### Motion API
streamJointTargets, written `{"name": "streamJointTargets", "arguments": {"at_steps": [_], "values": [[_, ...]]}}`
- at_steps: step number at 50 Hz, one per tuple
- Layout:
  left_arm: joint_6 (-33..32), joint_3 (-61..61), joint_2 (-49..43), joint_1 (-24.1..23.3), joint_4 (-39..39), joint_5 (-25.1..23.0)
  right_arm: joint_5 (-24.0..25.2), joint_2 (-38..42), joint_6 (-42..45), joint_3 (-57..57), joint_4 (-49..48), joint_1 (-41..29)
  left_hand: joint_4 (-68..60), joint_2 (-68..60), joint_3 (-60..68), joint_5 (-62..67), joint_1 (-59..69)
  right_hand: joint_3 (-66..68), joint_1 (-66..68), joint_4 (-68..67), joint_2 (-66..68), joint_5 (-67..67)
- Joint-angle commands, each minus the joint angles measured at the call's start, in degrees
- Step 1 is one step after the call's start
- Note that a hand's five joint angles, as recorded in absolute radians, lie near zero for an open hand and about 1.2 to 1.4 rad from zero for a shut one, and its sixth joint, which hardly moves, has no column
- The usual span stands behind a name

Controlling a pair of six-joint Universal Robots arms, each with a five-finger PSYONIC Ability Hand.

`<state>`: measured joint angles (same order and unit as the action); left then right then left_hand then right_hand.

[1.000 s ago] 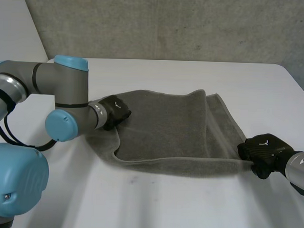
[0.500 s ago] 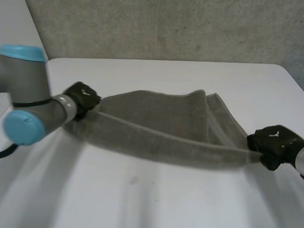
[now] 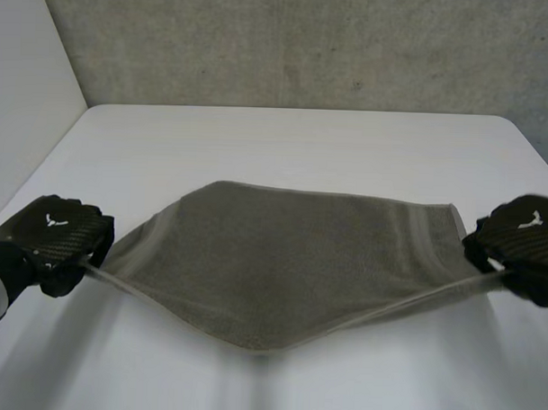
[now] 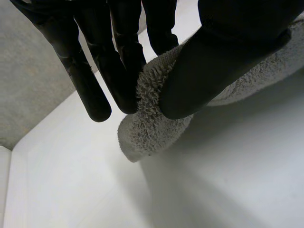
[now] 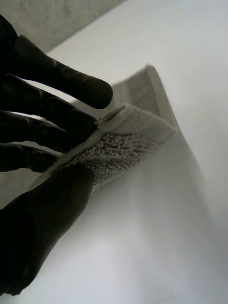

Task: Fold the towel.

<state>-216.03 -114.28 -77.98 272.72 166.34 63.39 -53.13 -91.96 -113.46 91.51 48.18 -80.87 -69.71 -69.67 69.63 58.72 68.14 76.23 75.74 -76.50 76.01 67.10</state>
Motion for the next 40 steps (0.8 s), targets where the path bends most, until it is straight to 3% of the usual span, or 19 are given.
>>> {"name": "streamJointTargets", "arguments": {"at_steps": [1,8,13,15,16,18,24,26,27,29,32,34,40], "values": [[0.25,2.04,-1.54,0.97,0.56,-0.37,0.57,3.7,-1.67,-5.46,-0.37,1.51,-10.29,-10.33,10.37,11.28,11.86,3.77,4.26,-3.5,3.99,2.9],[3.95,9.17,-14.39,-1.76,3.55,0.24,-0.75,14.35,-5.28,-12.5,-0.46,-2.8,-10.29,-10.33,10.37,11.28,11.86,3.77,4.26,-3.5,3.99,2.9],[7.73,19.54,-24.94,-5.53,4.52,1.21,-6.9,21.21,-7.48,-19.62,-1.43,-6.84,-10.29,-10.33,10.37,11.28,11.86,3.77,4.26,-3.5,3.99,2.9],[9.91,29.76,-32.81,-8.33,4.43,3.48,-11.89,27.5,-8.71,-27.57,-3.18,-10.08,-10.29,-10.33,10.37,11.28,11.86,3.77,4.26,-3.5,3.99,2.9],[9.92,29.82,-32.85,-8.35,4.43,3.49,-11.91,27.54,-8.71,-27.62,-3.18,-10.09,-10.29,-10.33,10.37,11.28,11.86,3.77,4.26,-3.5,3.99,2.9],[12.2,41.8,-39.85,-11.06,4.25,7.95,-15.5,33.05,-11.25,-37.84,-5.28,-13.24,-10.29,-10.33,10.37,11.28,11.86,3.77,4.26,-3.5,3.99,2.9],[14.85,64.01,-48.05,-14.59,4.43,12.81,-18.42,40.63,-18.55,-58.64,-12.68,-16.07,-10.29,-10.33,10.37,11.28,11.86,3.77,4.26,-3.5,3.99,2.9],[18.34,78.79,-51.38,-16.07,5.74,14.04,-19.03,43.78,-24.41,-72.72,-20.19,-18.34,-10.29,-10.33,10.37,11.28,11.86,3.77,4.26,-3.5,3.99,2.9],[18.36,78.86,-51.39,-16.08,5.75,14.04,-19.03,43.8,-24.44,-72.79,-20.23,-18.36,-10.29,-10.33,10.37,11.28,11.86,3.77,4.26,-3.5,3.99,2.9],[24.22,90.68,-52.71,-16.61,10.38,15.44,-20.52,44.5,-30.65,-82.24,-29.59,-20.02,-10.29,-10.33,10.37,11.28,11.86,3.77,4.26,-3.5,3.99,2.9],[27.77,94.24,-52.71,-16.7,13.57,16.85,-22.98,43.45,-35.41,-84.04,-37.78,-20.55,-10.29,-10.33,10.37,11.28,11.86,3.77,4.26,-3.5,3.99,2.9],[33.89,94.95,-51.66,-16.7,19.61,19.39,-23.25,42.4,-37.17,-83.26,-39.99,-20.55,-10.29,-10.33,10.37,11.28,11.86,3.77,4.26,-3.5,3.99,2.9],[36.38,91.45,-51.22,-16.43,22.18,19.4,-22.37,40.11,-37.45,-73.0,-35.28,-20.73,-10.29,-10.33,10.37,11.28,11.86,3.77,4.26,-3.5,3.99,2.9]]}}
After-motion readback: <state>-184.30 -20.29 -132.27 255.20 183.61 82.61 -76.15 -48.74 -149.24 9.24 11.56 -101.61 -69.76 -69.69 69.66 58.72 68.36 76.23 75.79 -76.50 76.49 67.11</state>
